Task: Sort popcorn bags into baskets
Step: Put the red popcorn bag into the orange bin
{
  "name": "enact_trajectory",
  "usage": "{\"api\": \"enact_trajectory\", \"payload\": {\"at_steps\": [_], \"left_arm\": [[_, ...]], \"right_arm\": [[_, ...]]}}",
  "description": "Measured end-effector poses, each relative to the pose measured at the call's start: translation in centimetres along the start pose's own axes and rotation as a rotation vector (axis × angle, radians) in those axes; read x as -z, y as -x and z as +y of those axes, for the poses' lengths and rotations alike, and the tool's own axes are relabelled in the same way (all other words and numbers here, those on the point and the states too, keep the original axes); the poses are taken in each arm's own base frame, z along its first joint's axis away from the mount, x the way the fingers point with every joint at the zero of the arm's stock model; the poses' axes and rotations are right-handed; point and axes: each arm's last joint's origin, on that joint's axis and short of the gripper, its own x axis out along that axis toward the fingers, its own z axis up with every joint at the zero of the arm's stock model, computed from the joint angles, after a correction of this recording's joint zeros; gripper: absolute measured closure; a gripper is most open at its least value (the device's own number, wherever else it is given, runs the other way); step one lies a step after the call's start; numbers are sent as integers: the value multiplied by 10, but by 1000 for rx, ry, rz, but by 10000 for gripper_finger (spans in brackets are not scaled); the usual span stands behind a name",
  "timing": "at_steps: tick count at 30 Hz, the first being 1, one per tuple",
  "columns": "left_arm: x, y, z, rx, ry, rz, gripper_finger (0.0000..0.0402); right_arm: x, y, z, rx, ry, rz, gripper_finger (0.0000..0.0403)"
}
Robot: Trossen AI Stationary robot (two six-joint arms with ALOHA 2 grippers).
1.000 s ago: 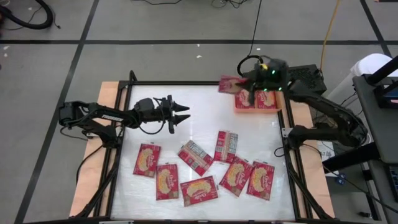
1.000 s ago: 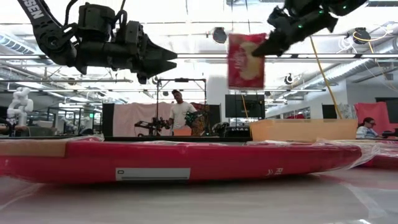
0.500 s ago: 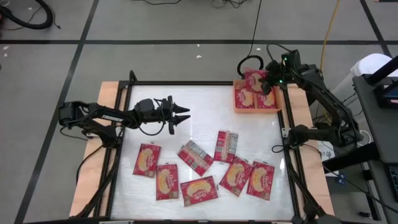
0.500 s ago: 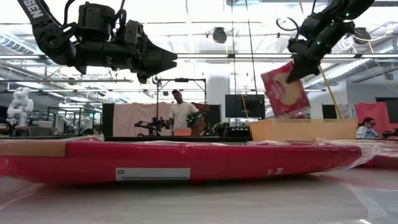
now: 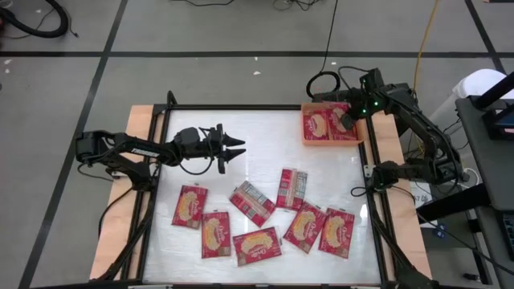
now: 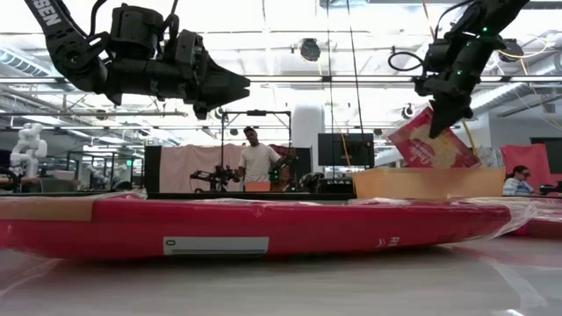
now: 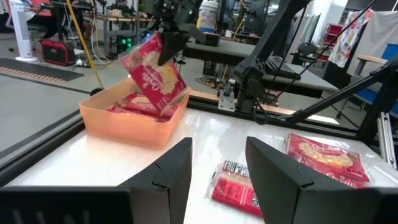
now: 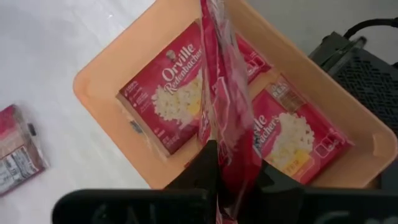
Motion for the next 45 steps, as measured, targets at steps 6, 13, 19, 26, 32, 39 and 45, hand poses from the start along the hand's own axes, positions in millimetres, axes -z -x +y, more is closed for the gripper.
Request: {"api": "enact_trajectory", "payload": {"at_steps": [6,13,19,26,32,39,45], "left_arm": [[2,0,0,-2,-1,15,249],[2,0,0,-2,-3,19,249],[2,0,0,-1,-3,18,249],[2,0,0,-1,-3,19,249],[2,0,0,-1,-8,19,249],[2,0,0,-2,-16,18,249],[2,0,0,-8,-26,18,249]], "right_arm": [[2,0,1,-16,20,17,392],[3,-6,-1,-31,47,64,389],[2,-10,-2,8,39,88,349],[-1,-19,1,83,60,147,285],[-10,-32,0,216,41,160,265],[-23,-37,8,238,-86,52,264],[-20,-64,30,176,-47,119,281]]}}
